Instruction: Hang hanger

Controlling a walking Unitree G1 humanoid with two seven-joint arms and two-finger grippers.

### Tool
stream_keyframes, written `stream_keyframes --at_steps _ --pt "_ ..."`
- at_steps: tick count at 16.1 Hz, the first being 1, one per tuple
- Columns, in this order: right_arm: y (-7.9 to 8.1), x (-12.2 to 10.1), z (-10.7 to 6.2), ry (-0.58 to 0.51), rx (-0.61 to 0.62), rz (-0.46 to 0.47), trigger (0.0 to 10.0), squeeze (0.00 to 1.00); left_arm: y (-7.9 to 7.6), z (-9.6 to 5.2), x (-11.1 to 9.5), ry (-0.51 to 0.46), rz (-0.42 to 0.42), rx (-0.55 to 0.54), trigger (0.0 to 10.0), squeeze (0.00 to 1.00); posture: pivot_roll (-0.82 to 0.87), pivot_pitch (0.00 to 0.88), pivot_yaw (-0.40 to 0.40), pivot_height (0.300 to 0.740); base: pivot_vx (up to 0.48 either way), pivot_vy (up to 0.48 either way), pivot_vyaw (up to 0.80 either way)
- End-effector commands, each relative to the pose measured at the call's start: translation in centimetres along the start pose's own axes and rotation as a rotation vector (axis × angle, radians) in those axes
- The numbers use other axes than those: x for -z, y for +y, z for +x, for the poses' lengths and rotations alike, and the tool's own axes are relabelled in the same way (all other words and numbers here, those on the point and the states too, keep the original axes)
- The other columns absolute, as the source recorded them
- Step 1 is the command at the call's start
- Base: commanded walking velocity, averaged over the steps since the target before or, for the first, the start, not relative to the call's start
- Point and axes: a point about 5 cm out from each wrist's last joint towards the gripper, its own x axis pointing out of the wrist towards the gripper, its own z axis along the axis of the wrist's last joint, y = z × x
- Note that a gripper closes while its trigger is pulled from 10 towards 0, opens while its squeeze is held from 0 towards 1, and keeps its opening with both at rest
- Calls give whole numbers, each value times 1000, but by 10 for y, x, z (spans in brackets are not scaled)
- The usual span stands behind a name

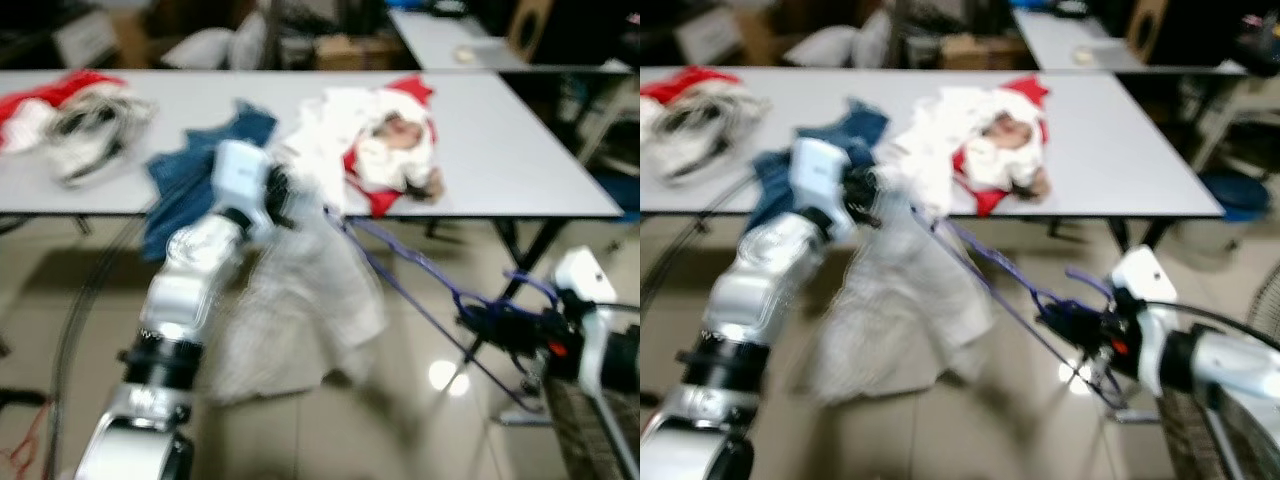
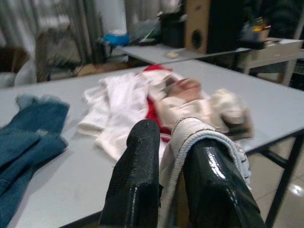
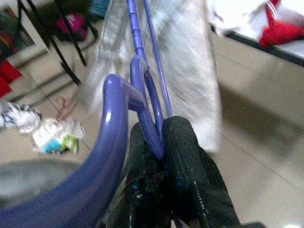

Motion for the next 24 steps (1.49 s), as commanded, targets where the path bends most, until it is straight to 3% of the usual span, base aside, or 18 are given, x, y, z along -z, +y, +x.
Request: stream_keyframes --at_steps 1,5,9,12,13,14,16,19,20,22,23,24 --pt "-1 -4 -4 -8 -6 -9 10000 0 -12 9 -22 -87 26 56 10000 0 -98 0 32 740 412 0 0" --pt "9 -9 -7 34 -162 -15 10000 0 -8 30 -47 -135 36 103 10000 0 -108 0 -6 740 412 0 0" --pt "12 -7 14 87 -264 -64 10000 0 -25 43 -90 -249 72 234 10000 0 -99 0 -28 740 410 0 0" --pt "-12 -18 37 63 -152 -140 10000 0 -30 35 -135 -371 107 333 10000 0 -83 0 -17 740 412 0 0" --pt "-16 -22 40 58 -136 -152 10000 0 -31 33 -141 -388 111 350 10000 0 -83 0 -17 740 412 0 0" --pt "-30 -36 44 41 -84 -202 10000 0 -34 23 -155 -426 134 395 10000 0 -83 0 -17 740 416 0 0" --pt "-45 -49 44 29 -42 -236 10000 0 -38 15 -163 -445 150 433 10000 0 -78 0 -17 740 412 0 0" --pt "-97 -91 40 -22 207 -335 10000 0 -46 9 -181 -515 165 482 10000 0 -71 0 -21 740 412 0 0" --pt "-122 -110 34 -16 357 -385 10000 0 -48 6 -194 -553 158 490 10000 0 -71 0 -22 740 409 0 0" --pt "-159 -145 12 -53 636 -474 10000 0 -50 1 -210 -606 149 495 10000 0 -66 0 -25 740 407 0 0" --pt "-181 -179 -16 -118 882 -573 10000 0 -50 -2 -222 -647 139 491 10000 0 -64 0 -29 740 398 0 0" --pt "-185 -197 -30 -187 976 -626 10000 0 -49 -3 -228 -667 125 479 10000 0 -59 0 -36 740 398 0 0"
